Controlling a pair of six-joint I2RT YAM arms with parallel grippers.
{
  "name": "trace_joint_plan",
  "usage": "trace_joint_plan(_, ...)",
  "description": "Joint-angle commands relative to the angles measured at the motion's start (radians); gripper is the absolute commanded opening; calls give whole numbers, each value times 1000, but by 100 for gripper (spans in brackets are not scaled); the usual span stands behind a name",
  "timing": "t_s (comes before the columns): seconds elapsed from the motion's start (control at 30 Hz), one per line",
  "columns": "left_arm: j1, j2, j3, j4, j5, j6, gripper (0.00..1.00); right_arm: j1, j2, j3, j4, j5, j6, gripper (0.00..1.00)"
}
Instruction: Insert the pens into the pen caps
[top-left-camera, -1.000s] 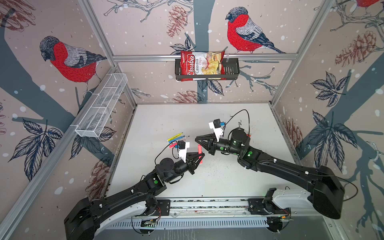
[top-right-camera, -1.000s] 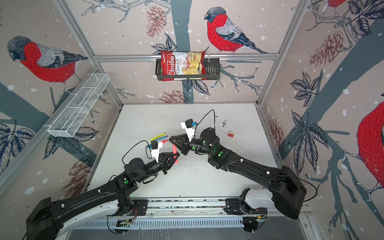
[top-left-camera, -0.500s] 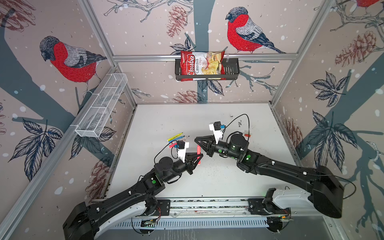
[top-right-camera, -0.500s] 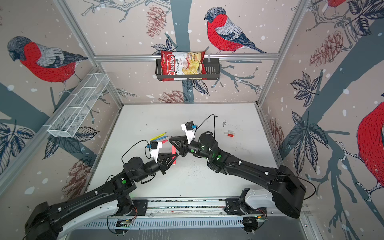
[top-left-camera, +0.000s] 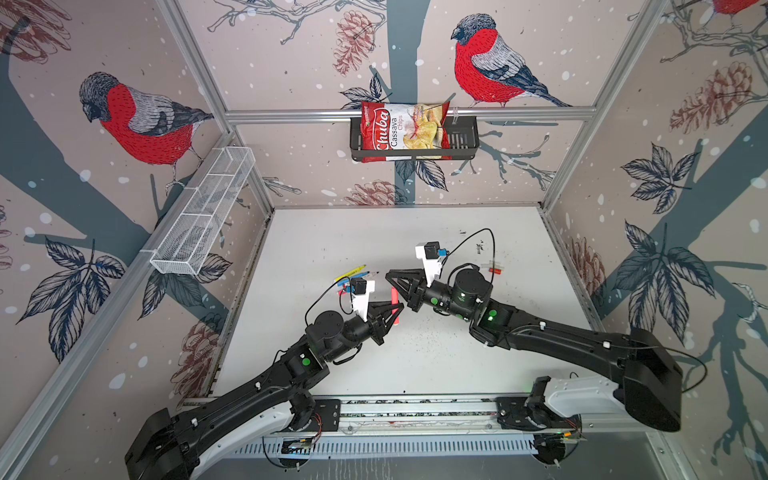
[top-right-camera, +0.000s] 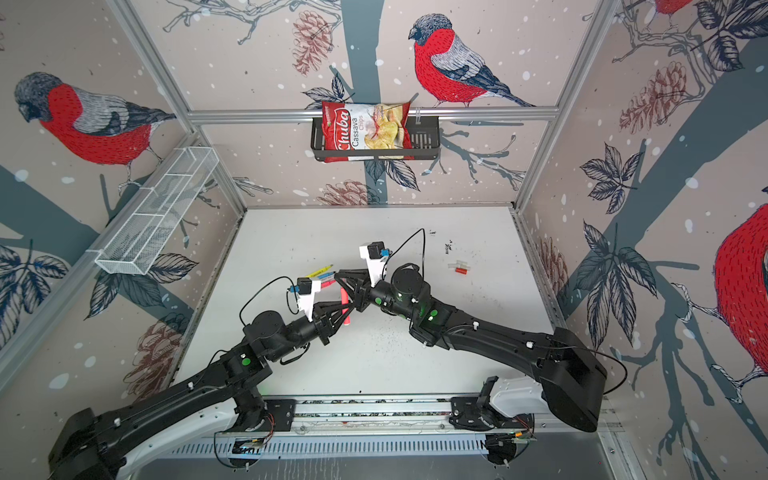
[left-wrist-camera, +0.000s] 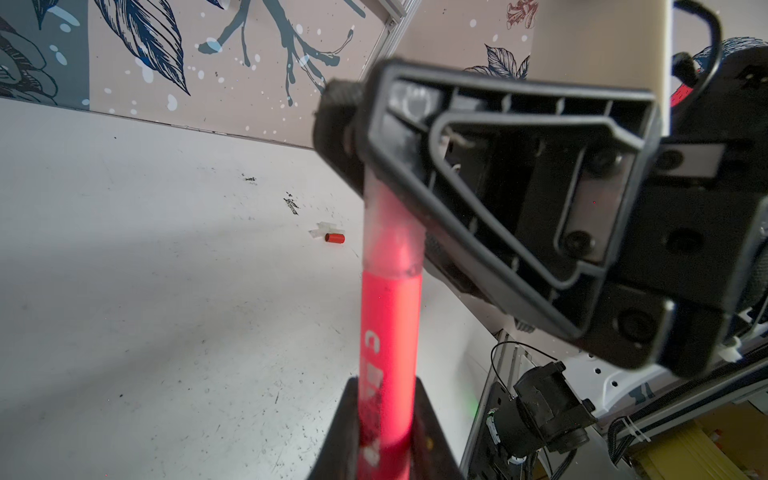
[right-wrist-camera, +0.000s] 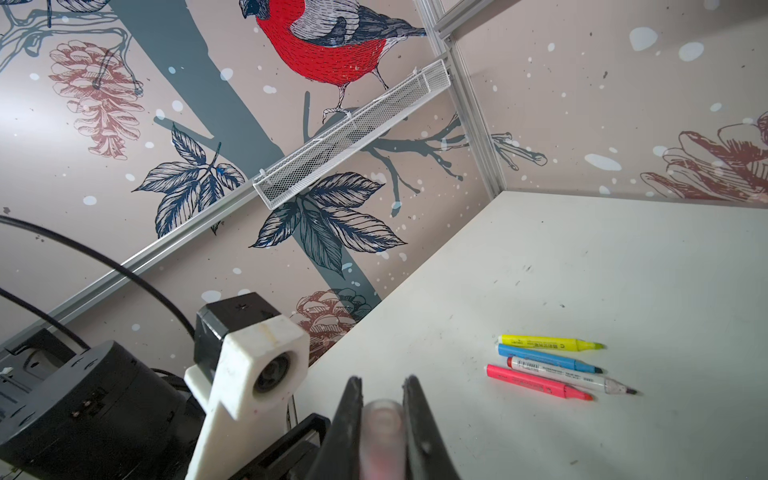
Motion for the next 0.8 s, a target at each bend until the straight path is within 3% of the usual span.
trace_joint_plan(0.0, 16, -12, 36, 329, -151, 1, 0, 22, 7, -17, -326, -127, -16, 0)
trace_joint_plan(0.13, 20, -3, 30, 314, -131, 14, 0, 21, -6, 4, -341, -131, -32, 0)
trace_joint_plan(0.23, 19, 27, 32, 233, -113, 37, 0, 20, -20, 41, -371, -129, -57, 7)
trace_joint_plan(0.43, 19, 20, -47, 168, -80, 37, 0, -5, -138, 98, -432, -86, -108, 53)
trace_joint_plan(0.5, 18, -7, -68, 143, -74, 37, 0, -21, -192, 87, -428, -75, -113, 63)
trace_joint_plan(0.77, 18, -120, -116, 99, -94, 42, 0, -54, -262, 46, -448, -72, -115, 67)
